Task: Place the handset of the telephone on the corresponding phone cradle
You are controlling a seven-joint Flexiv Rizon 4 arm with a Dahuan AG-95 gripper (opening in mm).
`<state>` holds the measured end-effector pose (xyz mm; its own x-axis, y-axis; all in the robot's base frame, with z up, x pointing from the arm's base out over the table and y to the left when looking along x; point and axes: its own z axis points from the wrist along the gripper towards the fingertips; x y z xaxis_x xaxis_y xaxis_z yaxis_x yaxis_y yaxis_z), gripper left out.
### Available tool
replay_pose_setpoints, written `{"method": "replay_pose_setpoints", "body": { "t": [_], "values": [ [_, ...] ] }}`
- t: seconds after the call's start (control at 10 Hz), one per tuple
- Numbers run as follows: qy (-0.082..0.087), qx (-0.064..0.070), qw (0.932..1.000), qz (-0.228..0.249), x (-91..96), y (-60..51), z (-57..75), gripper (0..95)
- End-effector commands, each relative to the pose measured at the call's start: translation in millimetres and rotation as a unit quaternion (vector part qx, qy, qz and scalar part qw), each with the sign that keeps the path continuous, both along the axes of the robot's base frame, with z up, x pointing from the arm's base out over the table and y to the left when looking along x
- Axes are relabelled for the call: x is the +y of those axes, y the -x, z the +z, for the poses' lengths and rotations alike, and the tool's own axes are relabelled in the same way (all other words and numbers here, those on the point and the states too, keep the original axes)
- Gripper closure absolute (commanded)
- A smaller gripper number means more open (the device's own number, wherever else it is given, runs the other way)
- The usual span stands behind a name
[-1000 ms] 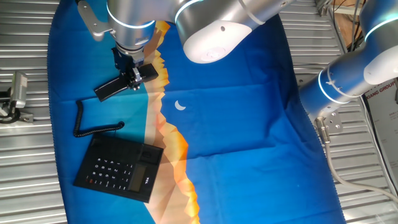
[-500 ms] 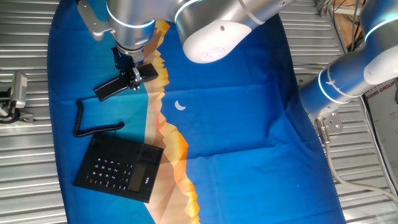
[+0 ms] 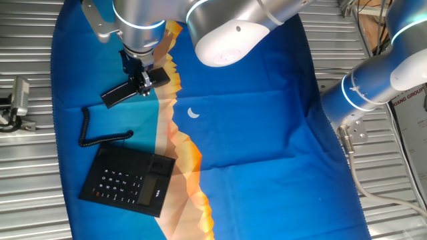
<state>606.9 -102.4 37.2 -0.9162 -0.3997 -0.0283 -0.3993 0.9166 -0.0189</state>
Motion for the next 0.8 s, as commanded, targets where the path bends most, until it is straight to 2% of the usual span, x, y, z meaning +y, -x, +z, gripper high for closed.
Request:
{"method": "replay_pose_setpoints", "body": {
  "t": [0.1, 0.8],
  "values": [
    [0.000, -0.001, 1.0000, -0.001, 0.9, 0.1, 2.6, 95.0],
    [0.000, 0.000, 0.9999, -0.015, 6.4, 4.5, 21.8, 95.0]
  ]
}}
